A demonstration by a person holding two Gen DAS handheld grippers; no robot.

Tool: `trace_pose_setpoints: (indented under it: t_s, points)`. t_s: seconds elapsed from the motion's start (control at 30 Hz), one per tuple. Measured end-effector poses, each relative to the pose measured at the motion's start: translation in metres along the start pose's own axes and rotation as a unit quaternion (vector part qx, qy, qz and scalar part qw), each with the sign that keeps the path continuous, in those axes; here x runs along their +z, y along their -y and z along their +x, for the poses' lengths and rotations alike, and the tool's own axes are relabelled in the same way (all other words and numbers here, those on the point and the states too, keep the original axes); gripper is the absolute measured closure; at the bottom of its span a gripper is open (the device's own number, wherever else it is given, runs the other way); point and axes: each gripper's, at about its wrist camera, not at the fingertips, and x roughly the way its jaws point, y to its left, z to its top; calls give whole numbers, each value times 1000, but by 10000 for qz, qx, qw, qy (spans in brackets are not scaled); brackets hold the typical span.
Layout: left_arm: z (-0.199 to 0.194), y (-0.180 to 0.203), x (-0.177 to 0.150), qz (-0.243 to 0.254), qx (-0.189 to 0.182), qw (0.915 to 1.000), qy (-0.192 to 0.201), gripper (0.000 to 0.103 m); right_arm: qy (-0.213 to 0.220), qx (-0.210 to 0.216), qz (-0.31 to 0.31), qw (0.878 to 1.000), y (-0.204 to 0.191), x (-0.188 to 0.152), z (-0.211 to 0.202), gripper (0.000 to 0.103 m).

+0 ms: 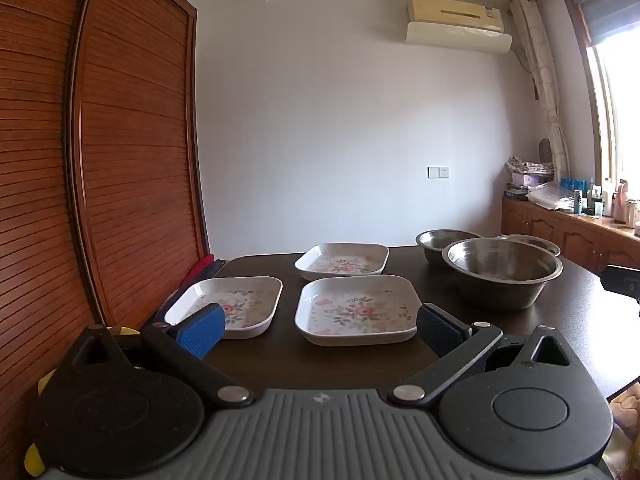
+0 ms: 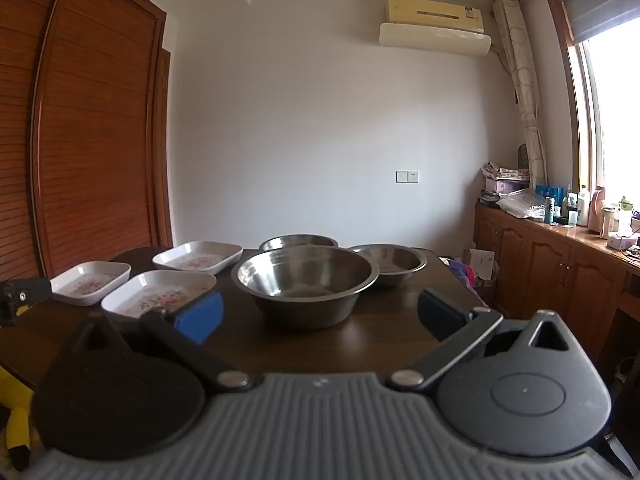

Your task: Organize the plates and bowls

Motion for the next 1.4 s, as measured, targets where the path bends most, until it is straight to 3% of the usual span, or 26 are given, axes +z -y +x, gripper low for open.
trace_pose_setpoints:
  t_s: [1.4]
  points:
    - [-3,2,-5,61,-23,10000,-50,0,-30,-6,25,10000,3,1,0,0]
